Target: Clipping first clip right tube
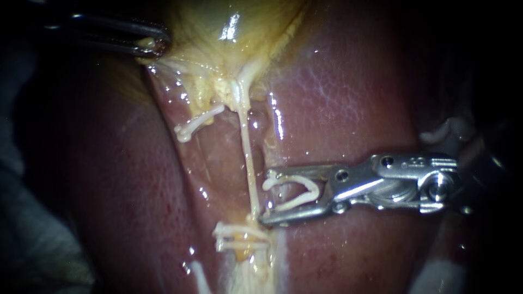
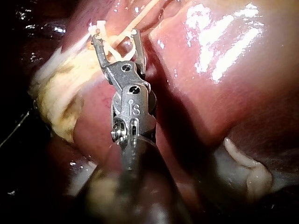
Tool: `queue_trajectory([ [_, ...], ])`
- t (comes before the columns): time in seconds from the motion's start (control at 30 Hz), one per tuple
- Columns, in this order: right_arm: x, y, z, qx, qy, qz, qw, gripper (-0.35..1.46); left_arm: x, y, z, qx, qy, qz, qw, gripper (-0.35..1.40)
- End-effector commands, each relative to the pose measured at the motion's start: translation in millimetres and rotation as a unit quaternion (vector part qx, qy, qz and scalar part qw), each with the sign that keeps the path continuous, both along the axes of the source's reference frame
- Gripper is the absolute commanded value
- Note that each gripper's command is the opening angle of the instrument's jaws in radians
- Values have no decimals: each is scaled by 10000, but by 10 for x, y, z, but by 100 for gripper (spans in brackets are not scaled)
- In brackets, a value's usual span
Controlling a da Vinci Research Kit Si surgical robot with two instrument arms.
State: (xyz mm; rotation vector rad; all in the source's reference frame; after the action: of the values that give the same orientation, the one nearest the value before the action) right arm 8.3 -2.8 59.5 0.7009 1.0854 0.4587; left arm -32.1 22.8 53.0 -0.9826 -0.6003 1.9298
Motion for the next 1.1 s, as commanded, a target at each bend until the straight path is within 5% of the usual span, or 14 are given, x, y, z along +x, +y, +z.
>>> queue_trajectory([
  [0.03, 1, -1, 1, -5, -15, -3, 10000, 50, 0, 0, 0, 0, 0, -1, 10000, -35],
  [0.67, 0, 3, 54, 46, 70, -24, 10000, 50, 0, 0, -1, 1, 1, -2, 10000, -35],
  [1.1, 31, 0, 54, 219, 414, 23, 9989, 50, 0, -1, -1, 0, 1, -3, 10000, -35],
])
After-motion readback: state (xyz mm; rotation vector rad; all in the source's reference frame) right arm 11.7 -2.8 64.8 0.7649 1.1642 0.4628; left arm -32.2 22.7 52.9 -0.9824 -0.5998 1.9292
